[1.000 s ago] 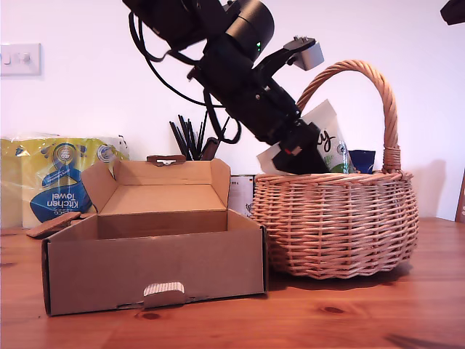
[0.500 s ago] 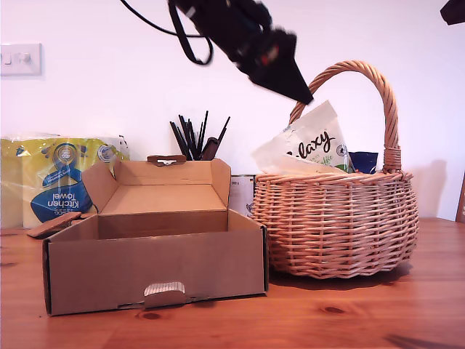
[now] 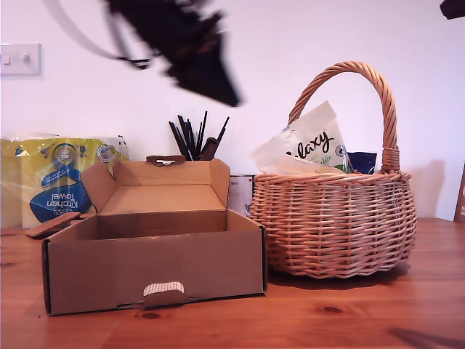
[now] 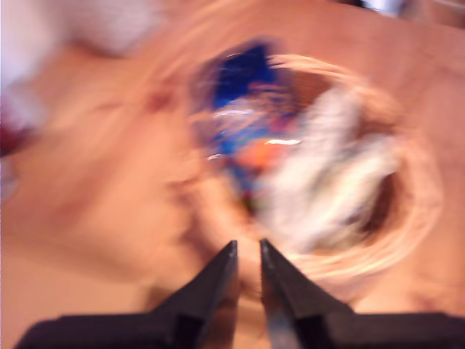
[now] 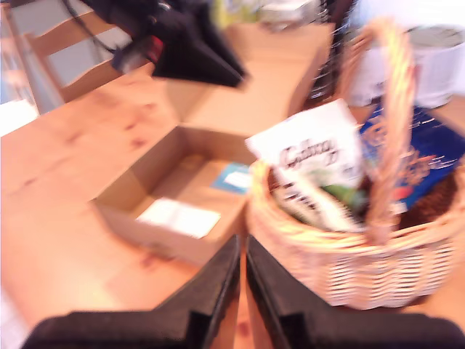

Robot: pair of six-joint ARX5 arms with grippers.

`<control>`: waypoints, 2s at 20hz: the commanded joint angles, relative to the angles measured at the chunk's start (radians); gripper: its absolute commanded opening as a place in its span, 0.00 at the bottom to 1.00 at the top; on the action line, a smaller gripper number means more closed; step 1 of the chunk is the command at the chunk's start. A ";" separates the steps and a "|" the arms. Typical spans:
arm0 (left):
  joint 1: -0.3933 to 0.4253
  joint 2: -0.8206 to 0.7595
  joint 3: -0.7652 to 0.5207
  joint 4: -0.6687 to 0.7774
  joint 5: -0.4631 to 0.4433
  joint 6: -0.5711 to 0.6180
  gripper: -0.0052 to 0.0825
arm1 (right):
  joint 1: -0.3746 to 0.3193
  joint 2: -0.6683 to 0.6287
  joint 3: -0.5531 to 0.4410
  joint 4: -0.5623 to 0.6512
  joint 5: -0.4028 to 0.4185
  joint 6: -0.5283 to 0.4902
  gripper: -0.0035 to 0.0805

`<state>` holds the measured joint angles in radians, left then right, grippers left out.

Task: Move the bags of Easter eggs from the cardboard box on the left into the woven basket on the right side.

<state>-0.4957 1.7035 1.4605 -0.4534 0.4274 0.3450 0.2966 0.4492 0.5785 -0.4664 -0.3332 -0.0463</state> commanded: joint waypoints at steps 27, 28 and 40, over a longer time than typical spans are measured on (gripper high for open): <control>0.137 -1.358 -1.040 0.242 -0.333 -0.356 0.03 | 0.004 -0.143 -0.049 0.105 0.156 0.046 0.03; 0.137 -1.357 -1.040 0.237 -0.333 -0.356 0.03 | 0.004 -0.143 -0.049 0.105 0.157 0.046 0.03; 0.137 -1.357 -1.040 0.104 -0.332 -0.356 0.03 | 0.004 -0.140 -0.049 -0.103 0.160 0.046 0.03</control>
<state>-0.3584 0.3489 0.4358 -0.3466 0.0967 -0.0021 0.2966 0.3084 0.5491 -0.5629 -0.1734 -0.0002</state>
